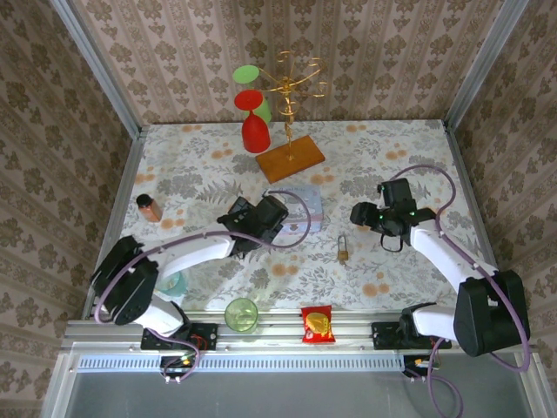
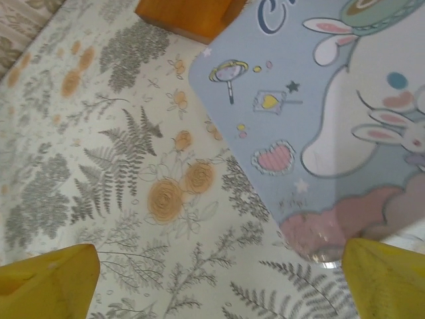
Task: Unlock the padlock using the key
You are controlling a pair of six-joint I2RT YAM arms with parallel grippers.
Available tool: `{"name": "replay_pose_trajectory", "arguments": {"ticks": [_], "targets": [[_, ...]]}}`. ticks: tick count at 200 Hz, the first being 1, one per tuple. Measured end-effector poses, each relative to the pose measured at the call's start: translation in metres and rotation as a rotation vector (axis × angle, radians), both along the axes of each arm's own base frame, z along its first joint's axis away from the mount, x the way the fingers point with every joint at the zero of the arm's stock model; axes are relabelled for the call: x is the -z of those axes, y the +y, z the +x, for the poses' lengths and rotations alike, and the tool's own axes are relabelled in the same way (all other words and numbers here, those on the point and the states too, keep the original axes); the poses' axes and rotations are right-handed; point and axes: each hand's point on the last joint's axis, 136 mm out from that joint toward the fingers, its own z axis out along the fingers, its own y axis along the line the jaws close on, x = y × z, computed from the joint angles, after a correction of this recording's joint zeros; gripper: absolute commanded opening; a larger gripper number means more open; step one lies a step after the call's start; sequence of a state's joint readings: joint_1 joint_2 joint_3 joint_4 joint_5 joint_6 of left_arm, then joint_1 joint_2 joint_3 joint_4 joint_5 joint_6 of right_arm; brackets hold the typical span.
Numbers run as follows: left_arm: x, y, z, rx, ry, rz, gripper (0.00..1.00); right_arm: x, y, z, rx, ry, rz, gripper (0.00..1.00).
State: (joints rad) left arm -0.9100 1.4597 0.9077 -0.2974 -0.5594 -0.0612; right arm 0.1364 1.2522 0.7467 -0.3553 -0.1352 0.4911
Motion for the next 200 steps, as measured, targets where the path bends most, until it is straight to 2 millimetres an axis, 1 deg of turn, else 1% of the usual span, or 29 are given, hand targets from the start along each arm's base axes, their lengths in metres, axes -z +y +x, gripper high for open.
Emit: {"name": "replay_pose_trajectory", "arguments": {"ticks": [3, 10, 23, 30, 36, 47, 55, 62, 68, 75, 79, 81, 88, 100, 107, 118, 142, 157, 167, 178, 200], "targets": [[-0.001, 0.001, -0.001, -0.001, 0.003, -0.015, 1.00, 0.000, -0.003, 0.001, 0.006, -0.003, 0.000, 0.87], [-0.007, 0.002, -0.003, 0.001, -0.001, -0.047, 1.00, -0.003, -0.009, 0.004, 0.020, -0.016, -0.005, 0.93], [-0.024, 0.009, -0.002, -0.016, -0.037, -0.113, 1.00, -0.009, -0.022, 0.008, 0.046, -0.049, -0.035, 0.97], [-0.034, 0.019, 0.002, -0.048, -0.070, -0.152, 1.00, -0.014, -0.030, 0.010, 0.060, -0.072, -0.069, 0.98], [-0.042, 0.030, 0.006, -0.081, -0.097, -0.186, 1.00, -0.018, -0.037, 0.012, 0.075, -0.097, -0.104, 0.99], [-0.051, 0.063, 0.016, -0.166, -0.153, -0.237, 1.00, -0.028, -0.050, 0.017, 0.099, -0.166, -0.182, 1.00], [-0.051, 0.088, 0.024, -0.230, -0.189, -0.250, 1.00, -0.035, -0.061, 0.022, 0.122, -0.232, -0.248, 1.00], [-0.048, 0.110, 0.028, -0.287, -0.212, -0.244, 1.00, -0.035, -0.069, 0.025, 0.134, -0.279, -0.299, 1.00], [-0.042, 0.128, 0.031, -0.332, -0.224, -0.230, 1.00, -0.031, -0.075, 0.026, 0.143, -0.307, -0.333, 1.00], [-0.034, 0.146, 0.034, -0.377, -0.225, -0.217, 1.00, -0.023, -0.082, 0.027, 0.150, -0.336, -0.372, 1.00], [-0.029, 0.154, 0.035, -0.397, -0.222, -0.212, 1.00, -0.015, -0.086, 0.025, 0.151, -0.339, -0.392, 1.00], [-0.026, 0.161, 0.036, -0.418, -0.216, -0.207, 1.00, -0.011, -0.087, 0.025, 0.151, -0.337, -0.400, 1.00], [-0.016, 0.179, 0.038, -0.465, -0.197, -0.206, 1.00, 0.003, -0.092, 0.023, 0.152, -0.338, -0.425, 1.00], [-0.009, 0.211, 0.043, -0.548, -0.206, -0.213, 1.00, 0.026, -0.098, 0.018, 0.142, -0.304, -0.457, 1.00], [-0.009, 0.224, 0.046, -0.576, -0.234, -0.220, 1.00, 0.031, -0.100, 0.019, 0.140, -0.301, -0.466, 1.00], [-0.005, 0.232, 0.051, -0.575, -0.266, -0.220, 1.00, 0.029, -0.100, 0.026, 0.142, -0.337, -0.474, 1.00], [0.020, 0.239, 0.062, -0.559, -0.240, -0.206, 1.00, 0.002, -0.100, 0.046, 0.170, -0.496, -0.478, 1.00], [0.032, 0.244, 0.065, -0.554, -0.240, -0.230, 1.00, -0.005, -0.101, 0.055, 0.182, -0.558, -0.479, 1.00], [0.035, 0.247, 0.065, -0.549, -0.257, -0.263, 1.00, -0.003, -0.100, 0.060, 0.178, -0.577, -0.475, 1.00], [0.036, 0.250, 0.066, -0.541, -0.274, -0.298, 1.00, 0.004, -0.099, 0.062, 0.171, -0.577, -0.474, 1.00], [0.032, 0.249, 0.078, -0.508, -0.301, -0.355, 1.00, 0.019, -0.096, 0.063, 0.147, -0.563, -0.473, 1.00]]}}
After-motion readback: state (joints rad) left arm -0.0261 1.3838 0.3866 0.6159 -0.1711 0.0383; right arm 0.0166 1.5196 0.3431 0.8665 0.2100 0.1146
